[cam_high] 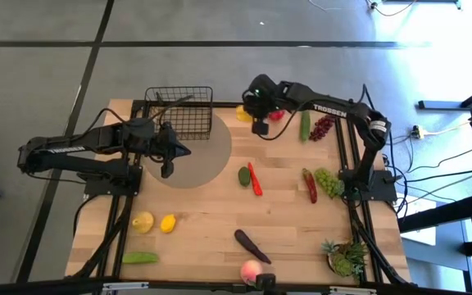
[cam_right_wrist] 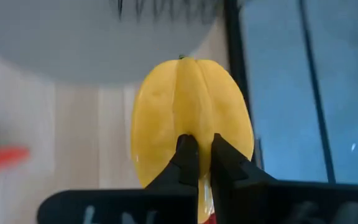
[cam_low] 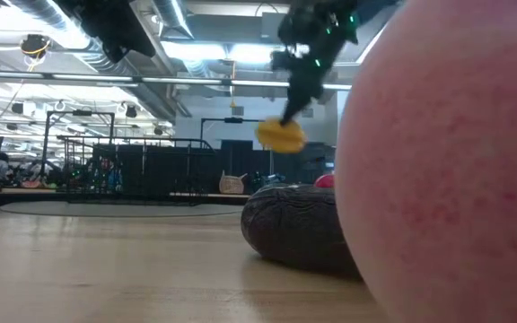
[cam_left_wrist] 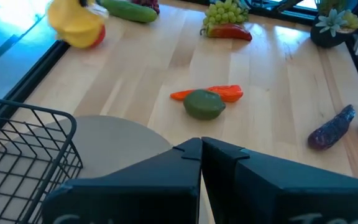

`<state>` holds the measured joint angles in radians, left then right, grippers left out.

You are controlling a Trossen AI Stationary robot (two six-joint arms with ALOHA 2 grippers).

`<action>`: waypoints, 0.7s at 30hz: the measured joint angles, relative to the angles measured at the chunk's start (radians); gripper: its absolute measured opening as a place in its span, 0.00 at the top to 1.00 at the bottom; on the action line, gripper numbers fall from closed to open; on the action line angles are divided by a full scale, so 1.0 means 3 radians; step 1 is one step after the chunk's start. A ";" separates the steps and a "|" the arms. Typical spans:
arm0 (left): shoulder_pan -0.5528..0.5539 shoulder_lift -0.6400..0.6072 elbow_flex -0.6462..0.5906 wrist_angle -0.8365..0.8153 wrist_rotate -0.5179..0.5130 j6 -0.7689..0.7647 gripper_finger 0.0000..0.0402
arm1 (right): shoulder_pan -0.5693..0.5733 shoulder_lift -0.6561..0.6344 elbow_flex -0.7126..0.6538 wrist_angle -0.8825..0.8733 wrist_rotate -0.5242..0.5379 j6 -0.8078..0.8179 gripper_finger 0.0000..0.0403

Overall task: Build produce basket
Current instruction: Put the yellow starfruit into the black wire basket

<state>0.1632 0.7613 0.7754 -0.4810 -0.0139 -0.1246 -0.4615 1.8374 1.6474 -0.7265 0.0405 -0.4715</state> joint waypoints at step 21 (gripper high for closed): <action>0.0001 -0.0188 0.0001 0.0265 -0.0088 0.0053 1.00 | 0.0163 0.0010 0.0365 0.1258 -0.0296 0.0521 1.00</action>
<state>0.1634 0.7050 0.7757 -0.4015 -0.0402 -0.1087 -0.4127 1.8404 1.7569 -0.3491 -0.0483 -0.3152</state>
